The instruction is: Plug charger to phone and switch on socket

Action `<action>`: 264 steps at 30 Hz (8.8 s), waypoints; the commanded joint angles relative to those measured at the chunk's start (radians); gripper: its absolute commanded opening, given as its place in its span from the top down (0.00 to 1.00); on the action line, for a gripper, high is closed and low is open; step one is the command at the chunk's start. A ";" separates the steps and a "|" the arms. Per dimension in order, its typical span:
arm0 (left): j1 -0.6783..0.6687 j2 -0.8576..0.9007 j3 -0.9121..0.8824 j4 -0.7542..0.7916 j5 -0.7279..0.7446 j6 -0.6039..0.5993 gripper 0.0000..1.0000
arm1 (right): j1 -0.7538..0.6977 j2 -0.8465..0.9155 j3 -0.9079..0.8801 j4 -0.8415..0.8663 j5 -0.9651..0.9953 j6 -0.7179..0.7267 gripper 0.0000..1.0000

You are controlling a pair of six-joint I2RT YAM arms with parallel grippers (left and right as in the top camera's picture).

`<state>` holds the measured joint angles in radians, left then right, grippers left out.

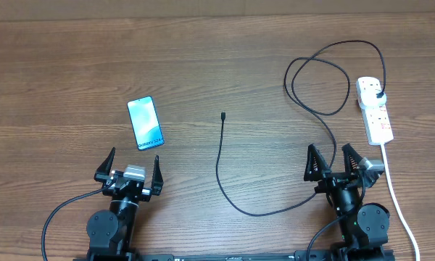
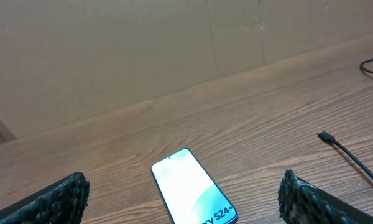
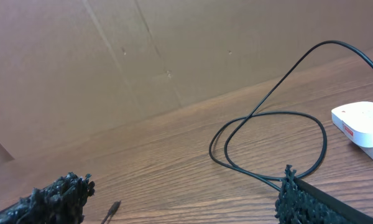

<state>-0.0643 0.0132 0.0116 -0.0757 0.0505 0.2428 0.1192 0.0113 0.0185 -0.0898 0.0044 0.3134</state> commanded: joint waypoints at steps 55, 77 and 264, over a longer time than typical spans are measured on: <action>-0.002 -0.009 -0.006 0.000 -0.010 0.004 0.00 | -0.003 -0.002 -0.011 0.006 0.001 -0.008 0.00; -0.002 -0.009 -0.006 0.000 -0.010 0.004 0.00 | -0.003 -0.002 -0.011 0.006 0.001 -0.008 0.00; 0.108 1.896 1.585 -1.043 0.068 -0.474 0.00 | -0.003 -0.002 -0.011 0.006 0.001 -0.008 0.00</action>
<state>0.0376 1.8530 1.5772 -1.1156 0.1410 -0.2405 0.1192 0.0120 0.0185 -0.0895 0.0044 0.3134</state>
